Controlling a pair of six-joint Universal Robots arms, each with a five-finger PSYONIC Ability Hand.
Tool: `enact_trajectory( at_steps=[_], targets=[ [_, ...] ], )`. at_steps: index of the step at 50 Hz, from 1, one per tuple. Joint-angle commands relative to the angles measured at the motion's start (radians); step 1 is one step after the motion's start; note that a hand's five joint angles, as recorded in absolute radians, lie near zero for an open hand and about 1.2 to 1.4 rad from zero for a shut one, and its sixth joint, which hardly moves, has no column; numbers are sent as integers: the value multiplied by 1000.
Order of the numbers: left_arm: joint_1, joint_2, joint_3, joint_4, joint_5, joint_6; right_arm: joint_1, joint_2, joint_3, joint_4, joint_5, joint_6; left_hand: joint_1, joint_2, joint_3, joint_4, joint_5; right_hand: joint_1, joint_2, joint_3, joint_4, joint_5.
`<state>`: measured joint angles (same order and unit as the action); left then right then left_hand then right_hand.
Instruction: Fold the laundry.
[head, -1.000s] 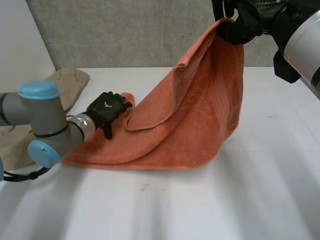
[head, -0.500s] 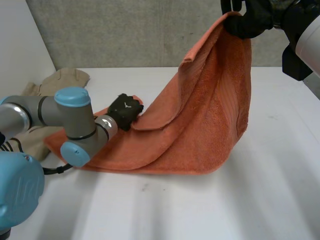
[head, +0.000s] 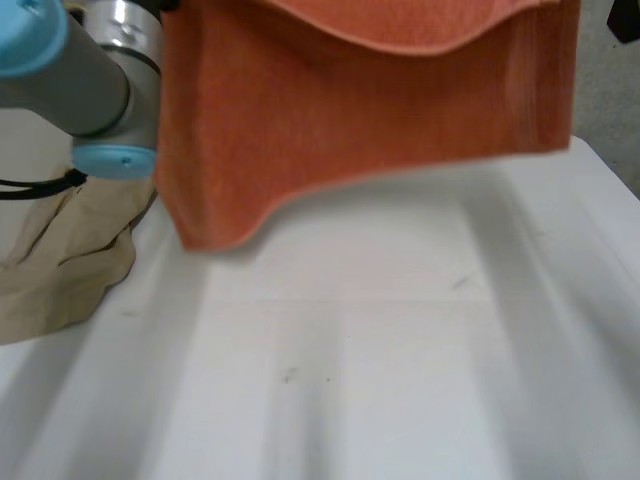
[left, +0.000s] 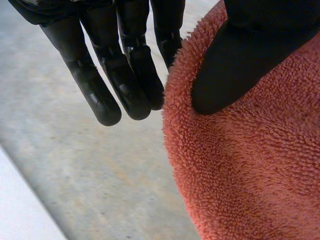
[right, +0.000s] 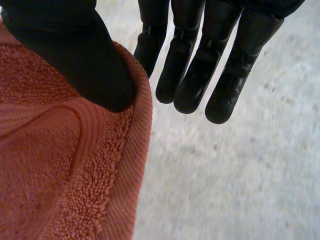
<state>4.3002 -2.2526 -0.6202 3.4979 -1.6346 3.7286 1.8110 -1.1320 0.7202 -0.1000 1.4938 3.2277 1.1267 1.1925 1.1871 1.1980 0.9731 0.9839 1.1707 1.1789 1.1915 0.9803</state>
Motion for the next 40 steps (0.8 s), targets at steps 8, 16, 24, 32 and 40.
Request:
enact_trajectory(
  at_steps=[8,16,24,32,40],
  targets=[
    [-46,383,-674,78,-45,-36,-107,-20,211,-32,-165,35,270,204,209,198,249,412,226,217,205,241],
    [-146,297,-961,73,-54,-33,-190,103,350,178,-268,-107,270,204,209,198,249,412,226,217,205,241],
    [-284,208,-1047,46,-65,-36,-239,225,453,379,-265,-449,221,155,160,149,200,412,226,217,205,241],
    [-310,226,-1047,-37,-110,-38,-265,176,525,372,-280,-474,-663,-729,-724,-734,-684,-286,-473,-481,-494,-457],
    [-272,317,-1053,-83,-96,-42,-294,26,637,249,-311,-539,-857,-923,-918,-929,-878,-809,-996,-1004,-1017,-980]
  ],
)
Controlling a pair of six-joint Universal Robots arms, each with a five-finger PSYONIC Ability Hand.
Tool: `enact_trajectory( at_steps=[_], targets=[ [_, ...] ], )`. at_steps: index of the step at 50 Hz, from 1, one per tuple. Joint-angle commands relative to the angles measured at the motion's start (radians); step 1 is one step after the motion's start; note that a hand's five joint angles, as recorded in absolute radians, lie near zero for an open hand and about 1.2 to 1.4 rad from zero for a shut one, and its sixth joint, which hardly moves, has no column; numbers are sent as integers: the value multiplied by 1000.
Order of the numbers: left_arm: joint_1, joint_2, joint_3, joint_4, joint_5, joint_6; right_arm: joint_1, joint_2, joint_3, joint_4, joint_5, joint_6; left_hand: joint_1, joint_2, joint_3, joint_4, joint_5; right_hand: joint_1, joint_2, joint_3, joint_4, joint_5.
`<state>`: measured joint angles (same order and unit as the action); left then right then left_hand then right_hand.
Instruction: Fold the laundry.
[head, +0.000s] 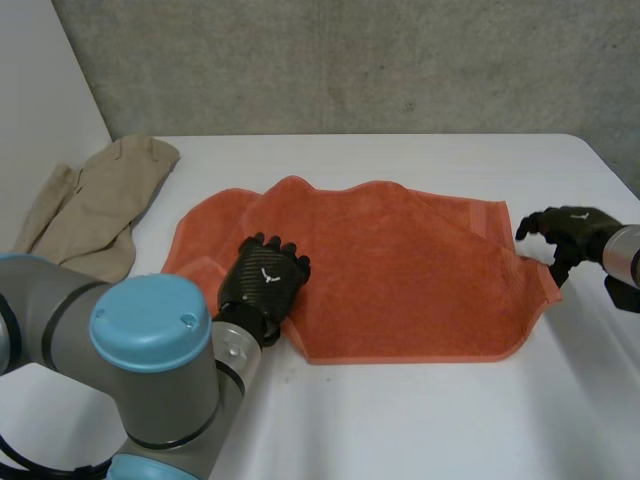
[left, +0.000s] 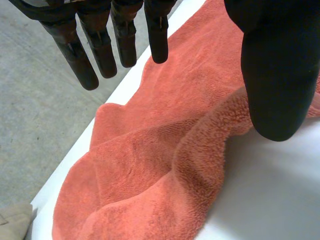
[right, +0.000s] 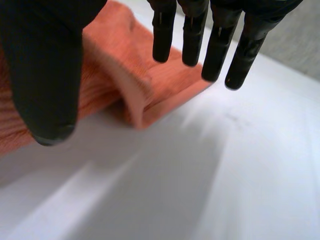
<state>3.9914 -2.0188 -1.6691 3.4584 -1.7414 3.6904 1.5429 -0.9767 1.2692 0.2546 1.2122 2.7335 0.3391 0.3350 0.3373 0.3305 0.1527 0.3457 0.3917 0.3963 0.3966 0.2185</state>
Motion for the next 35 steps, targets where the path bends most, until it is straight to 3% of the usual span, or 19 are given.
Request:
enact_trajectory(
  at_steps=[1,7,13,16,20,25,35],
  targets=[
    [41,94,-4,-51,13,-4,-27,-145,96,-110,-39,-60,-79,-74,-77,-70,-67,-171,-217,-222,-222,-219],
    [83,166,2,-114,74,2,-35,-272,171,-86,-114,-283,-96,-92,-94,-88,-84,-171,-217,-222,-222,-219],
    [189,195,9,-163,167,3,-50,-387,278,32,-118,-542,-90,-86,-89,-82,-79,-171,-217,-222,-222,-219],
    [227,199,11,-169,220,5,-53,-416,321,67,-120,-587,-87,-83,-86,-79,-76,-171,-217,-222,-222,-219],
    [264,196,14,-165,286,6,-53,-433,392,78,-114,-575,-87,-83,-86,-79,-76,-171,-217,-222,-222,-219],
    [319,178,46,-165,397,7,-57,-432,481,51,-129,-431,-82,-78,-80,-73,-70,-170,-216,-220,-221,-217],
    [334,92,81,-214,514,66,-93,-383,588,-116,-135,-363,-61,-57,-59,-52,-49,33,-13,-18,-18,-15]
  ],
)
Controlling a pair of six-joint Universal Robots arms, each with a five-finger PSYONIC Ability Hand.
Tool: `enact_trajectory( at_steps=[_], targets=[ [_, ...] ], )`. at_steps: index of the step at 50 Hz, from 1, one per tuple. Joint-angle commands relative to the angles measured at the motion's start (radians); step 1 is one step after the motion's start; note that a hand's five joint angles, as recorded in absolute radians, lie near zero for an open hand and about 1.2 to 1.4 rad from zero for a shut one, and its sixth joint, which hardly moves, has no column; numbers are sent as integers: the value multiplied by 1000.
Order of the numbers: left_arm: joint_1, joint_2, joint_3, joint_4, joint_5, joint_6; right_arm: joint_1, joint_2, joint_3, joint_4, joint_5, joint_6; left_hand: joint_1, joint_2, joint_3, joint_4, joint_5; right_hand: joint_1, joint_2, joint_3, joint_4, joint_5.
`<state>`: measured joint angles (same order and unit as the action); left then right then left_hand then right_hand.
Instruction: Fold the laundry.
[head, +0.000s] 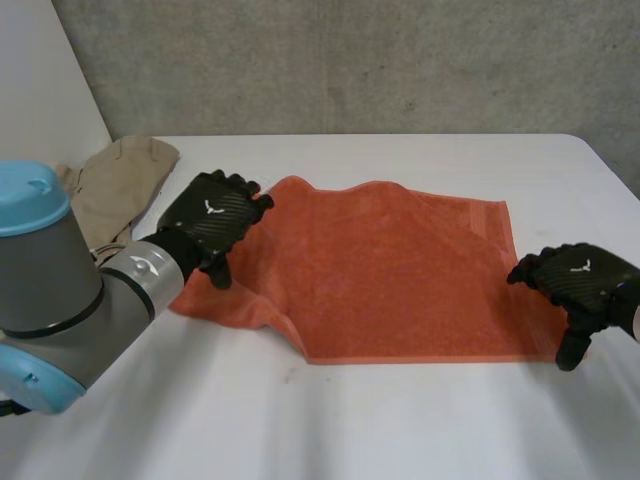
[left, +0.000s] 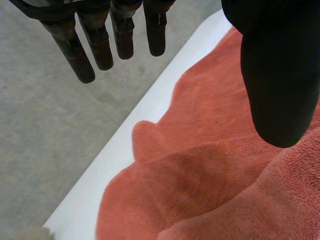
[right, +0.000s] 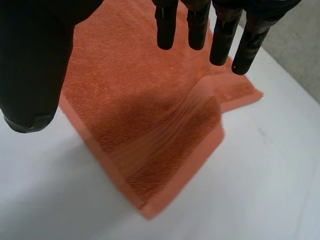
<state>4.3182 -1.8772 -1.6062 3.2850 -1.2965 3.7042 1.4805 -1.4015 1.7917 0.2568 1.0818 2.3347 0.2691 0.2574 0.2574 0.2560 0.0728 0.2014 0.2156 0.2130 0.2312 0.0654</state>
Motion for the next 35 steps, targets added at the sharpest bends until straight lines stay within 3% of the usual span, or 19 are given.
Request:
enact_trajectory(
  at_steps=[1,5,15,35],
  targets=[
    [6,-54,19,-44,71,63,-34,53,70,-135,-5,35,12,24,24,25,34,206,192,195,176,168],
    [6,-77,20,-51,68,95,-48,78,95,-204,-16,35,21,32,32,34,43,256,242,245,227,218],
    [5,-83,20,-47,65,89,-97,148,138,-292,-137,12,41,53,53,54,63,368,354,356,338,329],
    [6,-83,15,-44,63,86,-94,257,80,-358,-135,-34,41,53,53,54,63,553,539,541,523,514]
  ],
)
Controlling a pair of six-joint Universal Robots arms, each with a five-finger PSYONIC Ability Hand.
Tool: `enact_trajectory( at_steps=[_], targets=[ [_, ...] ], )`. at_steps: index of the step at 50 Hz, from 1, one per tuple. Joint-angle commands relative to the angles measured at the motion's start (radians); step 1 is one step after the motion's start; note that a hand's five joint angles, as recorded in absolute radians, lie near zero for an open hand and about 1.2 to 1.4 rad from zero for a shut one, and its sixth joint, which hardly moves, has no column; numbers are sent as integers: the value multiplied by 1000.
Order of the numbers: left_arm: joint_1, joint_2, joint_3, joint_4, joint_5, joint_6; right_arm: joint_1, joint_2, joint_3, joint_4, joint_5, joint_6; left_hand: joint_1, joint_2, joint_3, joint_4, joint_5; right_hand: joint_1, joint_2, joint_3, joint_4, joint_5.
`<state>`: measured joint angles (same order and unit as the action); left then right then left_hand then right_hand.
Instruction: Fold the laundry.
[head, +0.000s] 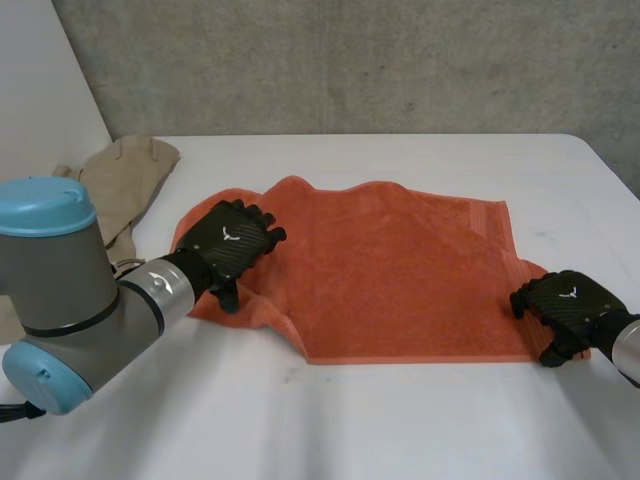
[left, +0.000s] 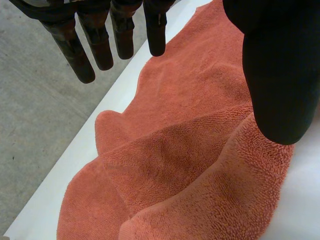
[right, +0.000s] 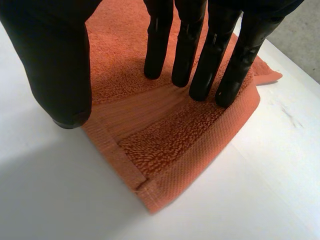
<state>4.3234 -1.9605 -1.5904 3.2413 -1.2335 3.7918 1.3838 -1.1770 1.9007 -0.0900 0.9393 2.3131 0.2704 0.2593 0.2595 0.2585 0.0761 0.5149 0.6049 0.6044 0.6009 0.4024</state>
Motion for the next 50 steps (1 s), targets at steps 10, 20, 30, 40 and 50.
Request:
enact_trajectory(
  at_steps=[10,20,30,40,50],
  targets=[
    [1,0,-5,0,0,0,7,51,-57,-13,9,-12,40,51,51,52,60,263,173,173,177,201],
    [1,0,-8,0,-1,-1,9,65,-98,-13,19,-6,40,51,51,52,60,351,261,261,265,289],
    [1,0,-14,0,-3,-1,9,88,-127,-13,24,-6,40,51,51,52,60,410,320,320,324,348],
    [1,0,-17,-5,-6,-1,11,111,-149,-10,26,-6,40,51,51,52,60,583,493,493,497,521],
    [-1,0,-16,0,-6,-1,8,112,-169,15,27,0,40,51,51,52,60,881,791,792,795,819]
  ],
)
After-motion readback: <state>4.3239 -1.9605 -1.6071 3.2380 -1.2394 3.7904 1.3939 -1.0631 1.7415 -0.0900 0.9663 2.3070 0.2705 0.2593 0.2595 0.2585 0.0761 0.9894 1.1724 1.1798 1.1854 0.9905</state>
